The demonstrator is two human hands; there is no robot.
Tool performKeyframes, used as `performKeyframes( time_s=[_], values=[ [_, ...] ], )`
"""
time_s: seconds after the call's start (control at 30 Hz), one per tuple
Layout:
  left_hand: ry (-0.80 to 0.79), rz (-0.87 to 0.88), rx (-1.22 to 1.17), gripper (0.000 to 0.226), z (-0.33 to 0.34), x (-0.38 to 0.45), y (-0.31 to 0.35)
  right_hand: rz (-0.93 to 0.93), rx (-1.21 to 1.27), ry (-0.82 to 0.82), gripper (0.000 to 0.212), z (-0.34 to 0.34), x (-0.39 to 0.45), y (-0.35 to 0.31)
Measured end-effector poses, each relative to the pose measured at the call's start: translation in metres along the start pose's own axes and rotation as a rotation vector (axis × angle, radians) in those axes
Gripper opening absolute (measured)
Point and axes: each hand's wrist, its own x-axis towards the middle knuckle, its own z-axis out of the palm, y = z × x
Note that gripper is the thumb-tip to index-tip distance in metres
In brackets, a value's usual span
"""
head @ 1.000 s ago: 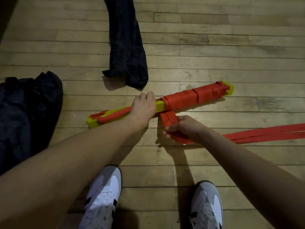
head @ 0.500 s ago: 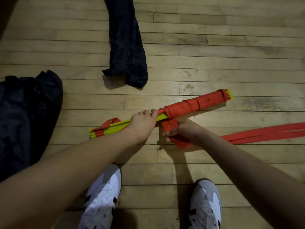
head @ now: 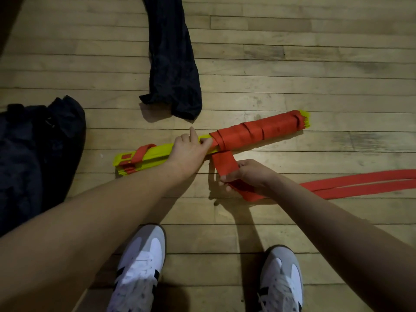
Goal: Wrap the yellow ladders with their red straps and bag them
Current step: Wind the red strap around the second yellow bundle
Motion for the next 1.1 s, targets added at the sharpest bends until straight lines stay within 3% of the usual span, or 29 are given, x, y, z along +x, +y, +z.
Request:
performKeyframes(
  time_s=[0.23, 0.47, 0.67, 0.8, 0.97, 1.1],
  values=[
    [0.032, 0.078, -0.045, 0.04, 0.011, -0.025, 0.01, -0.024, 0.077, 0.123, 0.012, 0.001, 0.002, 0.008],
    [0.028, -0.084, -0.253, 0.066, -0.002, -0.018, 0.012, -0.008, 0.046, 0.109, 0.009, 0.004, -0.003, 0.01],
    [0.092, -0.109, -0.107, 0.057, -0.008, -0.007, 0.012, 0.042, -0.006, 0.075, 0.008, -0.009, -0.002, 0.005],
    [0.124, -0.033, -0.026, 0.038, -0.006, -0.011, 0.012, 0.045, 0.097, -0.074, 0.011, -0.008, 0.0, 0.002],
    [0.165, 0.117, -0.009, 0.051, 0.01, -0.03, 0.01, 0.132, 0.16, -0.167, 0.009, -0.01, -0.002, 0.006],
    [0.111, 0.115, -0.071, 0.043, 0.01, -0.032, 0.012, 0.141, 0.167, -0.146, 0.011, -0.009, -0.001, 0.01]
  ],
)
